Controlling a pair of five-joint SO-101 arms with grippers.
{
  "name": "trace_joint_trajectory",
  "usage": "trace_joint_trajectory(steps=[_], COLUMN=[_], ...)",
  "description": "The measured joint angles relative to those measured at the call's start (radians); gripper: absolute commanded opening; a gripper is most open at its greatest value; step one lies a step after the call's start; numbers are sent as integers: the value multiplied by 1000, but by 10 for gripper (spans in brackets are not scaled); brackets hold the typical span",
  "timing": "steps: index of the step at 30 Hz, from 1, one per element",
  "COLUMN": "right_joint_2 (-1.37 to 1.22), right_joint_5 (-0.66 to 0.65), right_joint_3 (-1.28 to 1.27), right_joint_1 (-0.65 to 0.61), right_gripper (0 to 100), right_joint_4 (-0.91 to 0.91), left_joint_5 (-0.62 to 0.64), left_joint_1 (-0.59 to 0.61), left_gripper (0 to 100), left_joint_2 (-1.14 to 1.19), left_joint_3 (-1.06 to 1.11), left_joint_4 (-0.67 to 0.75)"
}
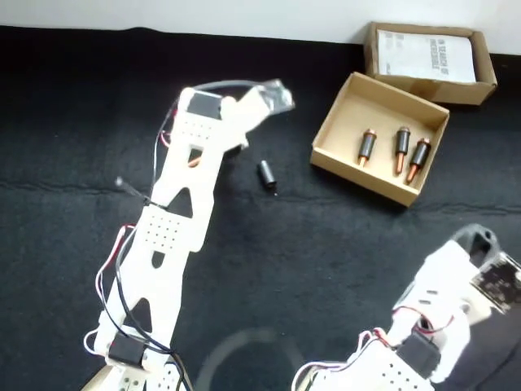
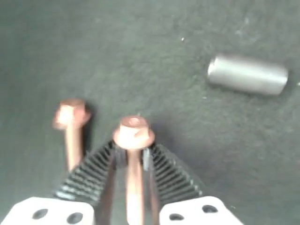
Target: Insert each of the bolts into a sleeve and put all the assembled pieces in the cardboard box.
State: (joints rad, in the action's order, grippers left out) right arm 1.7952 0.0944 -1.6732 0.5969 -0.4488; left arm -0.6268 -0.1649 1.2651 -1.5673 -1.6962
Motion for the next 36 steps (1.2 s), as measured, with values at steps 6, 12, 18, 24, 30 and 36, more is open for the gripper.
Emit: trace_joint_trajectory(steps=[6, 12, 18, 24, 30, 36], right_joint_2=[0, 0, 0, 0, 0, 0], right_joint_5=[75, 84, 84, -3, -28, -28], right_joint_3=[0, 0, 0, 0, 0, 0], right_joint_1=[-247, -554, -769, -878, -951, -953], right_gripper=[6, 6, 6, 6, 6, 6], right_joint_4=[-75, -204, -304, -322, -292, -292], left_joint_5=[203, 451, 655, 793, 921, 944], left_joint_1=[0, -2, -2, -29, -121, -190], left_gripper=[9, 9, 9, 9, 9, 9], left_joint_2=[-18, -106, -262, -358, -373, -476], left_joint_3=[-44, -44, -44, -44, -51, -51], left_joint_4=[-25, -21, 58, 64, -41, -69])
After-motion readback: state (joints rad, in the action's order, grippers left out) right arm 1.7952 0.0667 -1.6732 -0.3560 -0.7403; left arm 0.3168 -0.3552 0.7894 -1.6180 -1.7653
